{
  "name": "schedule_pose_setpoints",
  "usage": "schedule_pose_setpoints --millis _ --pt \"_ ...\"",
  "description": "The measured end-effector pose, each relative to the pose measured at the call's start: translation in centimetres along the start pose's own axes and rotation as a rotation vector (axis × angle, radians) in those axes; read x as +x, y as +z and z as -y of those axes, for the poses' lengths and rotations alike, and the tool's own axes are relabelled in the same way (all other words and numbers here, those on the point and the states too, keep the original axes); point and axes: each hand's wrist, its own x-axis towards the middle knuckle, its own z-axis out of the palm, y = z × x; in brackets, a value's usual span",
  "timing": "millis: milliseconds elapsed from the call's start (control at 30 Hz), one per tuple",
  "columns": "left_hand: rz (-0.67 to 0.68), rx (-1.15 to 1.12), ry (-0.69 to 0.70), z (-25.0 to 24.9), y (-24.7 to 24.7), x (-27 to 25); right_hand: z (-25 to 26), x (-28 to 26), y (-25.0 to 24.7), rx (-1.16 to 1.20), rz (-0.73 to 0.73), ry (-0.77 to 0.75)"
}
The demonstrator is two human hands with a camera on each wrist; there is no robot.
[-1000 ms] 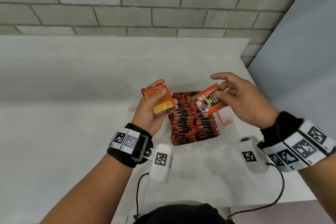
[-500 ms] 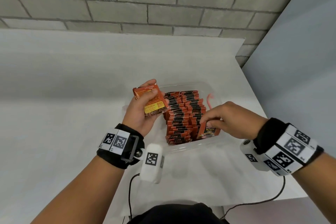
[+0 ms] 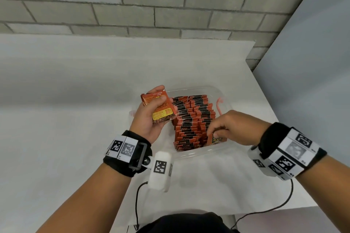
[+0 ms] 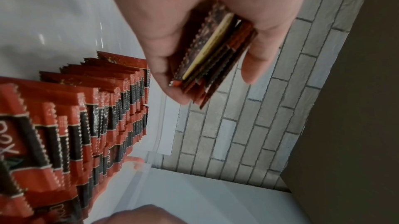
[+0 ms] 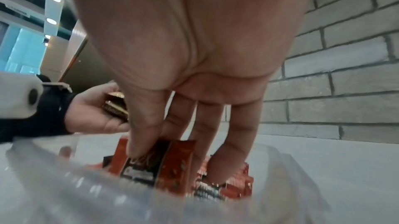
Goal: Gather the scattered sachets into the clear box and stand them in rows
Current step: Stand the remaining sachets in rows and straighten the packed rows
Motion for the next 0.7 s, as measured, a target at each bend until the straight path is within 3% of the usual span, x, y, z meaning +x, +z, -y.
schedule_pose_setpoints --millis 300,700 --pt "-0.002 0.001 -0.004 0.0 -0.1 0.0 -0.7 1.1 2.0 -0.18 -0.089 0.023" --pt "-0.011 -0.016 -0.022 -0.1 0.1 -0.1 -1.2 1.9 2.2 -0.136 -0.089 0.045"
